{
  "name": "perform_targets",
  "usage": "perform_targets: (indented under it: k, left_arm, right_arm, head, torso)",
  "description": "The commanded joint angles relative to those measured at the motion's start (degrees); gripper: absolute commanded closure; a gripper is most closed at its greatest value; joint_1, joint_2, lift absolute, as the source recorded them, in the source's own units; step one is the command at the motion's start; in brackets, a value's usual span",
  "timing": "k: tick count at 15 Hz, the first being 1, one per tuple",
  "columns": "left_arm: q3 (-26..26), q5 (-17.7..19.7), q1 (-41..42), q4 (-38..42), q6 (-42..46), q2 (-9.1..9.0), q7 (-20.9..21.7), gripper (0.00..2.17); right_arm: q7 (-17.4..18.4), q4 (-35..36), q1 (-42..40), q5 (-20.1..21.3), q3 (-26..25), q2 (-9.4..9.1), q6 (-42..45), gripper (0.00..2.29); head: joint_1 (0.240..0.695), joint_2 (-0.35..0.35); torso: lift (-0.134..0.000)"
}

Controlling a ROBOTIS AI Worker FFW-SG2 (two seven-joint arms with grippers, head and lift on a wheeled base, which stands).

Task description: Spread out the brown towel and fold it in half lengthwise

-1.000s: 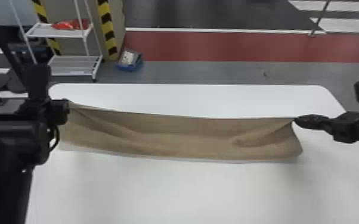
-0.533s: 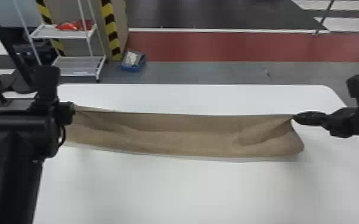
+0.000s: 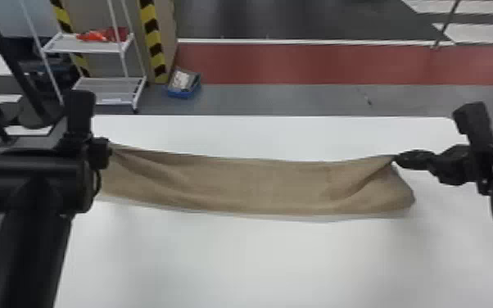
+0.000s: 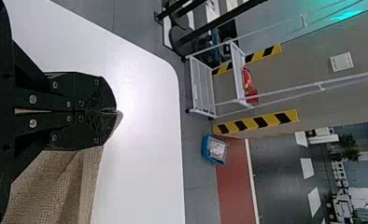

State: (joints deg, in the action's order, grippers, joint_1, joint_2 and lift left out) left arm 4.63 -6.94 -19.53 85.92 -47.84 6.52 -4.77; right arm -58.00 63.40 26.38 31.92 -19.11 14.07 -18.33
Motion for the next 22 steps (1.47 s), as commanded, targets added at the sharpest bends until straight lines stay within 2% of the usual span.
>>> perform_targets:
  k: [1, 5, 10, 15, 16, 17, 18, 19, 20, 21, 22]
  left_arm:
    - [-0.4, 0.0, -0.8, -2.3, 2.0, 0.08, -0.7, 1.52]
    - [-0.2, 0.0, -0.5, -2.4, 2.0, 0.16, -1.1, 1.52]
    - [-0.1, -0.1, -0.5, -3.1, 2.0, 0.25, -1.1, 1.52]
    - [-0.5, -0.1, -1.2, -6.2, 6.7, 0.16, -2.0, 1.51]
    - [-0.6, -0.1, -1.2, -6.8, 8.3, 0.16, -2.4, 1.41]
    - [-0.6, -0.1, -1.2, -7.4, 10.4, 0.16, -2.3, 0.89]
    - [-0.6, -0.9, -1.1, -7.6, 10.4, 0.16, -1.9, 0.20]
    - [-0.7, -2.1, -1.1, -7.7, 10.1, -0.01, -2.0, 0.00]
    - [-1.3, -3.1, -1.0, -7.7, 9.0, -0.01, -1.9, 0.00]
    - [-2.7, -4.2, -0.9, -7.7, 7.4, 0.16, -2.0, 0.00]
    - [-2.8, -5.4, -0.8, -7.7, 7.4, 0.16, -2.3, 0.00]
  right_arm:
    - [0.7, -1.8, 0.7, 0.1, 0.0, -0.01, 2.4, 1.62]
    - [1.7, -1.8, 0.7, -0.9, -1.8, 0.08, 4.5, 1.62]
    - [2.3, -2.0, 0.7, -0.5, -1.3, 0.17, 4.5, 1.62]
    - [7.9, -10.8, 3.9, 2.1, 0.9, 0.08, 12.0, 1.62]
    - [9.2, -11.5, 4.0, 2.2, 1.4, 0.08, 13.1, 1.62]
    - [10.4, -12.3, 4.0, 2.3, 1.9, 0.08, 13.8, 1.60]
    - [11.9, -12.6, 4.0, 2.3, 2.2, 0.08, 13.8, 1.33]
    - [13.3, -12.8, 3.8, 2.3, 2.3, -0.01, 13.8, 0.90]
    - [14.8, -12.8, 3.5, 2.3, 2.2, -0.10, 14.0, 0.42]
    - [15.5, -12.8, 3.3, 2.3, 2.2, -0.10, 14.3, 0.07]
    - [15.5, -12.5, 3.1, 2.3, 2.3, -0.10, 14.3, 0.05]
  head:
    - [0.695, -0.013]
    - [0.695, -0.012]
    - [0.695, -0.014]
    - [0.695, -0.010]
    - [0.695, -0.009]
    - [0.695, -0.008]
    - [0.695, -0.007]
    - [0.695, -0.007]
    - [0.695, -0.007]
    - [0.695, -0.008]
    - [0.695, -0.011]
  torso:
    - [-0.122]
    - [-0.122]
    - [-0.122]
    - [-0.122]
    - [-0.122]
    - [-0.122]
    - [-0.122]
    - [-0.122]
    - [-0.122]
    - [-0.122]
    - [-0.122]
